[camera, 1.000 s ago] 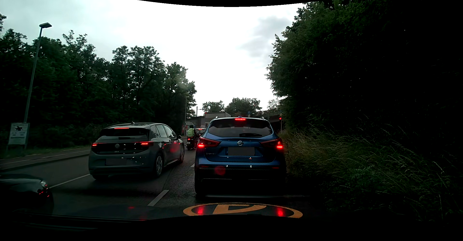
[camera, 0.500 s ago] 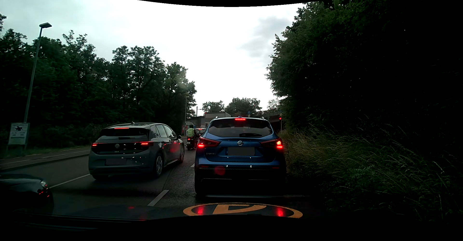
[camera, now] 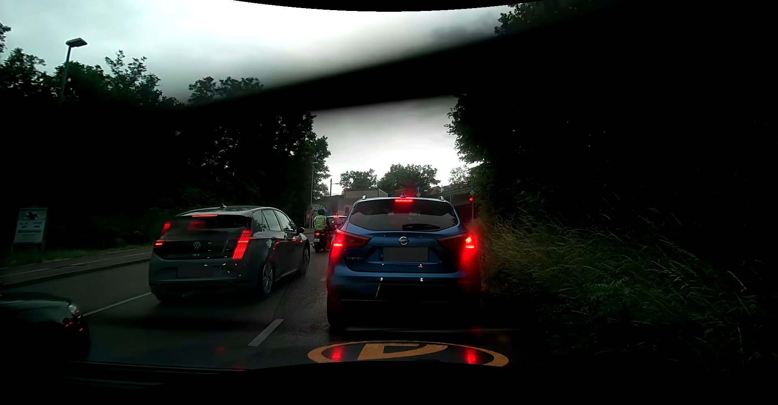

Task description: Follow the waypoints while adhering to traffic rules and regulations

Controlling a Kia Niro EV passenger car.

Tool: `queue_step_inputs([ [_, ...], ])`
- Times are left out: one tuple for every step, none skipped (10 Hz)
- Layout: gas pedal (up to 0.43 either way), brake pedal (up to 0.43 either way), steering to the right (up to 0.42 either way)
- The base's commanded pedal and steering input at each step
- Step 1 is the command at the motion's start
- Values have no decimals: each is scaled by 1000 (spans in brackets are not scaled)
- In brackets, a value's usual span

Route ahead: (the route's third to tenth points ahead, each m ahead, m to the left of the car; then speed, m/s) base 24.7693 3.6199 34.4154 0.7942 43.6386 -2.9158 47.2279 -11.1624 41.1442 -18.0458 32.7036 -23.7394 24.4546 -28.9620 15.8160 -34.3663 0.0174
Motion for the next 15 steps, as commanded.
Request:
queue_step_inputs([
  [0,268,-12],
  [0,268,-8],
  [0,262,-3],
  [0,268,-2],
  [0,268,-3],
  [0,268,-2],
  [0,268,-2],
  [0,262,-3],
  [0,268,-3],
  [0,268,-3],
  [0,268,-2],
  [0,268,-3],
  [0,268,-3],
  [0,268,-3],
  [0,262,-2],
])
